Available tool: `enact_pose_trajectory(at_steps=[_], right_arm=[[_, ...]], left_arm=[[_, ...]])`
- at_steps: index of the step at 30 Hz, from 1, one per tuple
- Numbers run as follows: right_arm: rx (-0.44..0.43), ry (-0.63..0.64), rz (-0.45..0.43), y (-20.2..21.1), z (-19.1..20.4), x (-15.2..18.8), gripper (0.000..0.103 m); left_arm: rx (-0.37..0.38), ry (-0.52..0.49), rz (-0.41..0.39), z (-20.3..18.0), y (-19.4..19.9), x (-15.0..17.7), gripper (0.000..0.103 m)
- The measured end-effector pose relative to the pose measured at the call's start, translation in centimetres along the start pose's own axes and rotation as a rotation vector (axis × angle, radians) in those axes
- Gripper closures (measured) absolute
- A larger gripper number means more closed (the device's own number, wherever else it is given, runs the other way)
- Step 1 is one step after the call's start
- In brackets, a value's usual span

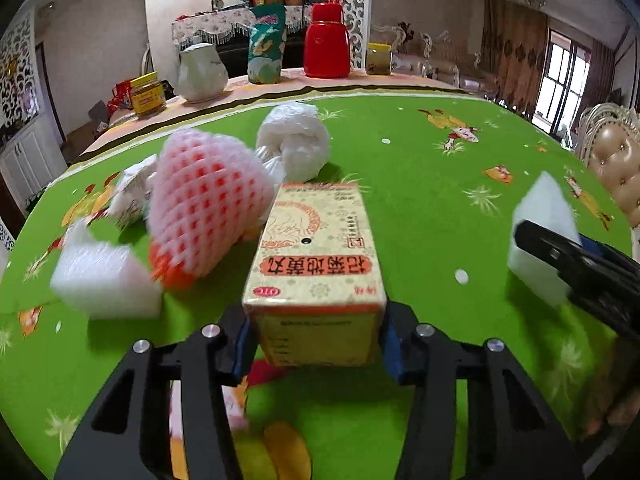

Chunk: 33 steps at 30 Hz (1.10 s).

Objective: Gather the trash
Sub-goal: 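Carry the yellow box and foam sleeve over the pink wastebasket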

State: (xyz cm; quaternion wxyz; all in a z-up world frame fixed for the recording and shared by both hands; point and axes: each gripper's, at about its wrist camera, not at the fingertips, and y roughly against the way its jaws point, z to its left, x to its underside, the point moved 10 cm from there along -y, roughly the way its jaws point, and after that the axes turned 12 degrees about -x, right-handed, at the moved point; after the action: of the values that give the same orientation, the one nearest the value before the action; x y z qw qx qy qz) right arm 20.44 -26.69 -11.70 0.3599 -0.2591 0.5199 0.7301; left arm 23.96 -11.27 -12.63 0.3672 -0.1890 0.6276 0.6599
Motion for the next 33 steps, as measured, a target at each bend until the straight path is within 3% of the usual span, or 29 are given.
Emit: enact_pose_trajectory(at_steps=[9,15,25,33], right_arm=[[-0.02,0.048,0.012,-0.2,1.2,0.1,0.04],[-0.045,0.117,0.037,-0.5,3.1,0.6,0.04],[-0.15,0.259,0.137,-0.1,10.4,4.8,0.04],[-0.215,0.404,0.145,4.6,16.8,8.3,0.04]], left_arm=[[-0.034,0.041,-0.094,2.4,6.0,3.1,0.055],[-0.08,0.092,-0.115,5.3,8.8,5.6,0.055],[-0.168,0.154,-0.136,9.7,12.4,9.0,0.055],[-0.202,0.173,-0.183,12.6,16.8,11.5,0.055]])
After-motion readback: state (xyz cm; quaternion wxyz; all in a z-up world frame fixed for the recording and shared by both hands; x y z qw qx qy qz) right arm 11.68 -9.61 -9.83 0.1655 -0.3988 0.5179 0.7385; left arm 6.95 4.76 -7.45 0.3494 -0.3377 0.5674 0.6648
